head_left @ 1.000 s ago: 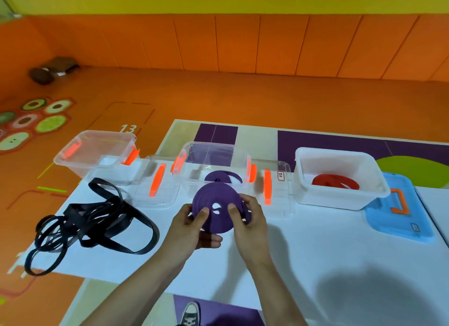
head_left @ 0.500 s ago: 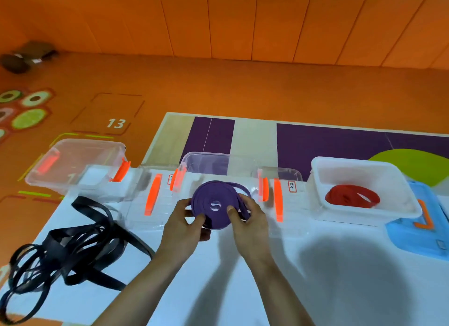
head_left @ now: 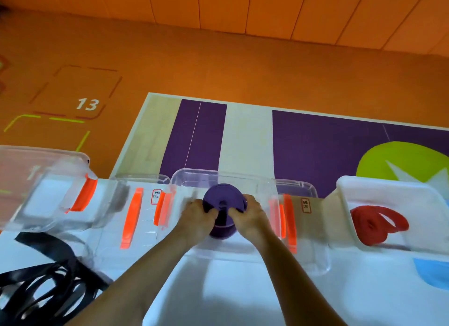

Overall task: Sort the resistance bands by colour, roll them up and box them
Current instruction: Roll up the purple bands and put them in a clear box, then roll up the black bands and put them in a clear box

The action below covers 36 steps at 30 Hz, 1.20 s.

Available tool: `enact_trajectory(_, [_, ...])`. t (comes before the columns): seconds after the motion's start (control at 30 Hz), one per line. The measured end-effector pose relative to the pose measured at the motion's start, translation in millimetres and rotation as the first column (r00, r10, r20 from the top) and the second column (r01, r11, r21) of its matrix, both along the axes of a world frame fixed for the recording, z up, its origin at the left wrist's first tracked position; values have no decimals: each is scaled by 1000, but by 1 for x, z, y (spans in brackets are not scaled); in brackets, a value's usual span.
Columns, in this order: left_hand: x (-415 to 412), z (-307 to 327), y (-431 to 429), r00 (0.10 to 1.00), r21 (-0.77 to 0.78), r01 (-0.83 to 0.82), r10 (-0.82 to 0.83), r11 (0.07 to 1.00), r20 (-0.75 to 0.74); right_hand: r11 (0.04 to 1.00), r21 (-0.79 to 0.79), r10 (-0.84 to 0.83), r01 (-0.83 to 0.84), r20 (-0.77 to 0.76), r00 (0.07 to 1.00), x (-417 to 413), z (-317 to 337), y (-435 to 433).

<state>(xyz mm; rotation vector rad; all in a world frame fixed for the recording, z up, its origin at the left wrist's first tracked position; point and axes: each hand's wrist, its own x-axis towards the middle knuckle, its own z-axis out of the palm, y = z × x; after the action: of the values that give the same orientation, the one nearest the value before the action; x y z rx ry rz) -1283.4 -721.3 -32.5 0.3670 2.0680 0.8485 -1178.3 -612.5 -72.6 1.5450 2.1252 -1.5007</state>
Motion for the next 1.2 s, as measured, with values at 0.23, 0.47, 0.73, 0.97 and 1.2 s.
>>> enact_trajectory(0.23, [-17,-38,10,983,-151,184,-181,971,32,998,-60,18,-12,104,994,-6,-35,-8])
enact_trajectory(0.47, [-24,-47,9,943,-186,321,-333,929,-32,995,38,83,-93,220,972,-16,-9,-12])
enact_trajectory(0.73, [-16,-29,-20,785,-223,485,-533,846,-316,931,305,159,-202,158,974,10,13,-32])
enact_trajectory(0.97, [23,5,-90,465,-300,502,-546,811,-697,853,491,188,-179,31,982,44,40,-82])
enact_trajectory(1.2, [63,28,-184,466,-304,404,-480,863,-744,815,550,256,-183,-59,965,69,54,-154])
